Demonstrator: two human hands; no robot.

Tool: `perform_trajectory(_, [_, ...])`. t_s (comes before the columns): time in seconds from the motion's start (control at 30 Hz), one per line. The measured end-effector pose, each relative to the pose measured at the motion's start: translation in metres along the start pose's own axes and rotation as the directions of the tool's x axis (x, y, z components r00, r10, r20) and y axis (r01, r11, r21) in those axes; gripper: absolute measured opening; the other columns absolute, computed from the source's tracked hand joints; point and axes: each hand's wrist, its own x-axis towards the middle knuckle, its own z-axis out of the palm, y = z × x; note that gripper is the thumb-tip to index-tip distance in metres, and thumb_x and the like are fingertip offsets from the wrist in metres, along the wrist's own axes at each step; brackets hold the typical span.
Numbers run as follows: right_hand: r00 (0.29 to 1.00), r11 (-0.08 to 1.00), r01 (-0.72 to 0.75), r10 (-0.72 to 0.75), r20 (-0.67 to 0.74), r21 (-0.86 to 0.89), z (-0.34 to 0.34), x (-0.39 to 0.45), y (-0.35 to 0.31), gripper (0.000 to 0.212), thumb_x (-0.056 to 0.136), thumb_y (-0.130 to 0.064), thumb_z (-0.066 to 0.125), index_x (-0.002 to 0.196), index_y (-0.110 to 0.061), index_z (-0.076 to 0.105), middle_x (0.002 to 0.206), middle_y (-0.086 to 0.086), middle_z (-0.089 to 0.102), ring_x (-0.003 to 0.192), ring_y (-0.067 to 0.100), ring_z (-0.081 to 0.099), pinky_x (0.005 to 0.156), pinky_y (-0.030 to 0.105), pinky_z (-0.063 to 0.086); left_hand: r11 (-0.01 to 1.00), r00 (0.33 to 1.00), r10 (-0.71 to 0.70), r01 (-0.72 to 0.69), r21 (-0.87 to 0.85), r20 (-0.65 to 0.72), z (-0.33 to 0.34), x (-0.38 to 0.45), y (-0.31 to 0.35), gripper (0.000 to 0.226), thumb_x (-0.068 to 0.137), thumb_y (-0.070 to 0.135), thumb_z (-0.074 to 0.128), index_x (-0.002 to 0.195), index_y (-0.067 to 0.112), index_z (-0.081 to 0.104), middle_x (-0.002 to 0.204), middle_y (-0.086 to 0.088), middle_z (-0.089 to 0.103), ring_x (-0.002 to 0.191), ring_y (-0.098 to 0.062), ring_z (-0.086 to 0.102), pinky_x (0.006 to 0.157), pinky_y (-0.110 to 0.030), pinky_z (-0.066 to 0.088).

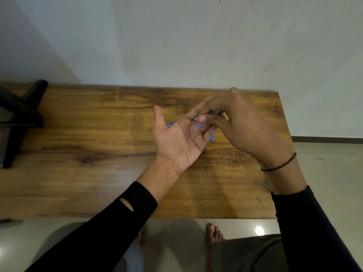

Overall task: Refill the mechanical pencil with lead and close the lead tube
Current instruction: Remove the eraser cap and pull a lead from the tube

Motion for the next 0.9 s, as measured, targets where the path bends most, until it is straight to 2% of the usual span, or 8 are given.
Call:
perform_trajectory(0.07, [1.000,0.998,-0.007,0.007,0.007,-0.060,0.001,0.001,-0.001,0.009,0.096,-0.019,0.077,0.089,-0.020,0.084,0.093,-0.004,0.076,0.089,0.018,0.053,0.083,0.039,0.045,0.999,0.996,0.012,-0.007,0.054,-0.087,0.000,0.000,-0.002,0.123,0.089,0.096,0.014,0.133,-0.006,0.067,0.081,-0.011,0.072,0.092,-0.025,0.072,0.110,-0.041,0.050])
perform_trajectory(0.17, [1.000,0.997,-0.005,0.003,-0.023,-0.072,0.001,0.001,-0.001,0.009,0.096,-0.020,0.076,0.091,-0.019,0.083,0.088,-0.010,0.068,0.090,0.023,0.050,0.080,0.045,0.046,0.997,0.991,0.030,-0.021,0.068,-0.134,0.002,-0.001,-0.004,0.121,0.090,0.095,0.014,0.140,-0.006,0.058,0.093,-0.015,0.077,0.104,-0.027,0.073,0.113,-0.042,0.050])
perform_trajectory(0.3, [0.995,0.999,-0.048,0.049,-0.090,0.011,-0.003,-0.002,0.011,0.012,0.098,-0.019,0.074,0.096,-0.023,0.084,0.086,-0.013,0.065,0.088,0.014,0.050,0.075,0.027,0.042,1.000,0.996,0.022,-0.022,0.007,-0.090,0.004,0.000,0.000,0.128,0.089,0.096,0.017,0.155,-0.010,0.041,0.128,-0.032,0.071,0.130,-0.040,0.069,0.124,-0.048,0.040])
perform_trajectory(0.43, [0.980,0.989,-0.054,0.079,-0.183,0.137,-0.010,-0.005,0.022,0.010,0.099,-0.017,0.074,0.098,-0.021,0.083,0.084,-0.019,0.065,0.080,-0.008,0.056,0.072,0.009,0.035,0.999,0.996,0.035,-0.038,-0.037,-0.085,0.008,-0.001,0.002,0.128,0.089,0.096,0.023,0.160,-0.010,0.037,0.166,-0.032,0.041,0.155,-0.038,0.041,0.126,-0.050,0.038])
perform_trajectory(0.6, [0.961,0.937,-0.001,0.097,-0.259,0.348,-0.020,-0.011,0.036,0.004,0.097,-0.019,0.078,0.096,-0.019,0.082,0.086,-0.003,0.080,0.080,0.025,0.072,0.068,0.038,0.054,0.998,0.999,0.017,-0.020,-0.062,-0.051,0.011,-0.002,0.008,0.129,0.089,0.096,0.024,0.164,-0.009,0.029,0.172,-0.031,0.029,0.162,-0.040,0.029,0.132,-0.049,0.027])
perform_trajectory(0.7, [0.985,0.899,-0.082,0.139,-0.103,0.431,-0.024,-0.019,0.049,0.005,0.093,-0.012,0.080,0.091,-0.016,0.080,0.079,-0.003,0.078,0.065,0.013,0.065,0.061,0.025,0.052,0.998,1.000,0.019,-0.020,-0.058,-0.020,0.010,-0.001,0.017,0.129,0.088,0.097,0.022,0.166,-0.007,0.023,0.176,-0.029,0.022,0.166,-0.039,0.020,0.136,-0.046,0.014])
perform_trajectory(0.77, [0.980,0.887,-0.200,0.179,0.089,0.417,-0.022,-0.024,0.056,0.006,0.094,-0.004,0.078,0.093,-0.010,0.080,0.079,0.005,0.078,0.061,0.025,0.064,0.058,0.026,0.054,0.997,0.999,0.035,-0.037,-0.066,-0.023,0.008,0.000,0.023,0.129,0.088,0.096,0.022,0.166,-0.007,0.023,0.176,-0.029,0.022,0.166,-0.039,0.019,0.137,-0.046,0.013])
perform_trajectory(0.9, [0.895,0.881,-0.369,0.251,0.369,0.295,-0.004,-0.027,0.055,0.011,0.095,0.004,0.074,0.093,-0.005,0.080,0.074,0.005,0.078,0.061,0.008,0.070,0.059,0.019,0.057,0.995,0.998,0.059,-0.062,-0.078,-0.038,0.005,0.003,0.030,0.128,0.089,0.095,0.020,0.165,-0.008,0.025,0.174,-0.031,0.026,0.165,-0.039,0.022,0.136,-0.046,0.015])
